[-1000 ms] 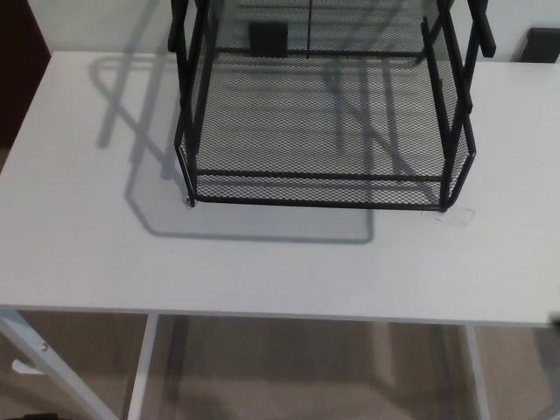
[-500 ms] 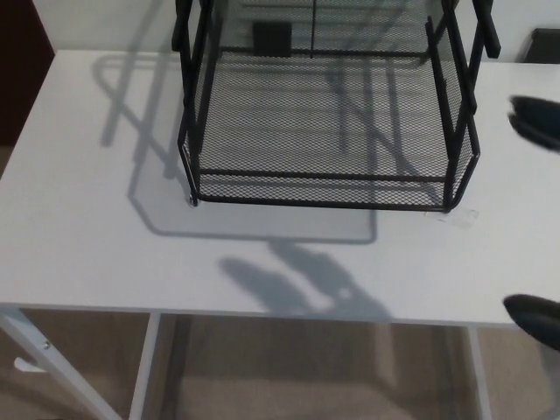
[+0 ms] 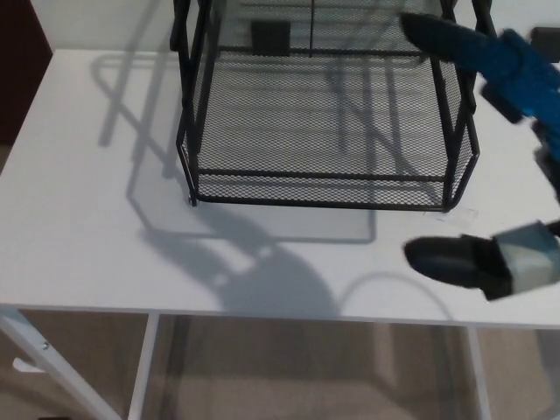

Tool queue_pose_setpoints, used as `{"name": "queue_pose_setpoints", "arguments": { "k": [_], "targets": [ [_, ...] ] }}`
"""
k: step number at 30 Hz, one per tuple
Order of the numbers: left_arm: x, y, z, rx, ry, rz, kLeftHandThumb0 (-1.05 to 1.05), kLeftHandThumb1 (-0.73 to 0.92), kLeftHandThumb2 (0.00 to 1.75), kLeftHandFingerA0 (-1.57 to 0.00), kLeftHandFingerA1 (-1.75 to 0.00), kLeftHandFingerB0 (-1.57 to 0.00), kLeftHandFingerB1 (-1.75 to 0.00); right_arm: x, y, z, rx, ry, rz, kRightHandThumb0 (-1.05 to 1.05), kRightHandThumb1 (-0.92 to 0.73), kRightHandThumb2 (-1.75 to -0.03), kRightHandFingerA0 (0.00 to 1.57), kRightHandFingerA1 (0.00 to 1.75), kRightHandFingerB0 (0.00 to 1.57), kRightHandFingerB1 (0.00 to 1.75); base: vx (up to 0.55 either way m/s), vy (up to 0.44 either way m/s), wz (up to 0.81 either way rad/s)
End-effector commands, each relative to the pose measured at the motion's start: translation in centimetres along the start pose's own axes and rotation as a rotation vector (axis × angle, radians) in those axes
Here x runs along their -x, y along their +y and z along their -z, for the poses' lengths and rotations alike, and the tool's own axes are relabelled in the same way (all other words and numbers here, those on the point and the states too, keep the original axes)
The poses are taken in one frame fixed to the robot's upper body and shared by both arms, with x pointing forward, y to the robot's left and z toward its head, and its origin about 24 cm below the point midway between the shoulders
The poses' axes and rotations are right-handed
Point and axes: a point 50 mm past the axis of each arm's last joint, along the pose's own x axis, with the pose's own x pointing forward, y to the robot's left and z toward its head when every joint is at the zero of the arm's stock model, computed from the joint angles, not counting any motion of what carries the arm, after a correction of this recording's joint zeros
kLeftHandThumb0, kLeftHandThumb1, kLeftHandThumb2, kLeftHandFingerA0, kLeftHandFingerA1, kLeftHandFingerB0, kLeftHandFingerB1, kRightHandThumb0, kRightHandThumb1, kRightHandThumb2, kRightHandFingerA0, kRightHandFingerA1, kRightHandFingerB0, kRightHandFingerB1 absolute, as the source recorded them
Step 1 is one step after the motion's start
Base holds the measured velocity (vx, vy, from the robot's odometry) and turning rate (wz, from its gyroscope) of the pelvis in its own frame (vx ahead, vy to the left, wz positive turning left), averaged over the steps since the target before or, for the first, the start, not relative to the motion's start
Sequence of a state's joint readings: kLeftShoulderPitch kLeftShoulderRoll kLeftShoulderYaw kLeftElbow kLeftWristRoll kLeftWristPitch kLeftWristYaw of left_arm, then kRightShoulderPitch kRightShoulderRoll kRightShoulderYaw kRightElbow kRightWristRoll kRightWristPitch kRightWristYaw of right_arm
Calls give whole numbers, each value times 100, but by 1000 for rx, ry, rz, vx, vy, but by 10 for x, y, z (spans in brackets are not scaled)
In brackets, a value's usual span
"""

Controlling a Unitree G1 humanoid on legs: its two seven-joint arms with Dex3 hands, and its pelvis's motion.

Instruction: The robot walks towards a file tray kept in the middle of a desk and uses its right hand to grab a tray and pulls it out towards itself

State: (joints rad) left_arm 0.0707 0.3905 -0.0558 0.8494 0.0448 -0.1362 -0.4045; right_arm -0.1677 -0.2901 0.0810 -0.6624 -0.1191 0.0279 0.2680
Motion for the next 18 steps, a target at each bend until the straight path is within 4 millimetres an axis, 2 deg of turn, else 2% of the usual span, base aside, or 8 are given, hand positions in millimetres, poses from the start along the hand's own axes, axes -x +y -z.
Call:
{"name": "queue_pose_setpoints", "arguments": {
  "k": [1,2,3,9,11,15,16,18],
  "targets": [
    [9,3,-3,-262,-17,4,-59,34,52,-83,-62,-62,-54,-73,60,35,766,289,-213,-81,-32,-65,4,24,13,37,0,0,0],
    [9,3,-4,-271,-15,7,-58,34,50,-83,-61,-63,-53,-73,63,38,787,314,-219,-73,-28,-63,3,25,11,36,0,0,0],
    [9,3,-4,-265,-14,9,-56,22,70,-77,-67,-60,-61,-73,65,40,809,337,-234,-69,-31,-55,0,35,10,34,0,0,0],
    [8,5,-7,-278,-21,24,-53,19,64,-75,-66,-59,-59,-73,74,47,880,361,-232,-76,-28,-61,8,17,10,35,0,0,0],
    [9,5,-7,-297,-16,31,-48,24,49,-76,-60,-62,-54,-73,77,50,899,386,-244,-73,-25,-62,5,21,6,35,0,0,0],
    [8,4,-7,-317,-15,38,-45,22,48,-75,-61,-62,-54,-72,85,54,884,418,-235,-62,-22,-64,2,21,5,37,0,0,0],
    [8,4,-7,-320,-15,39,-49,16,60,-73,-65,-59,-58,-72,86,55,888,424,-234,-69,-31,-52,0,30,5,35,0,0,0],
    [8,4,-8,-335,-14,37,-47,22,48,-76,-61,-62,-54,-73,88,56,908,435,-225,-68,-24,-62,4,19,5,36,0,0,0]
  ]
}}
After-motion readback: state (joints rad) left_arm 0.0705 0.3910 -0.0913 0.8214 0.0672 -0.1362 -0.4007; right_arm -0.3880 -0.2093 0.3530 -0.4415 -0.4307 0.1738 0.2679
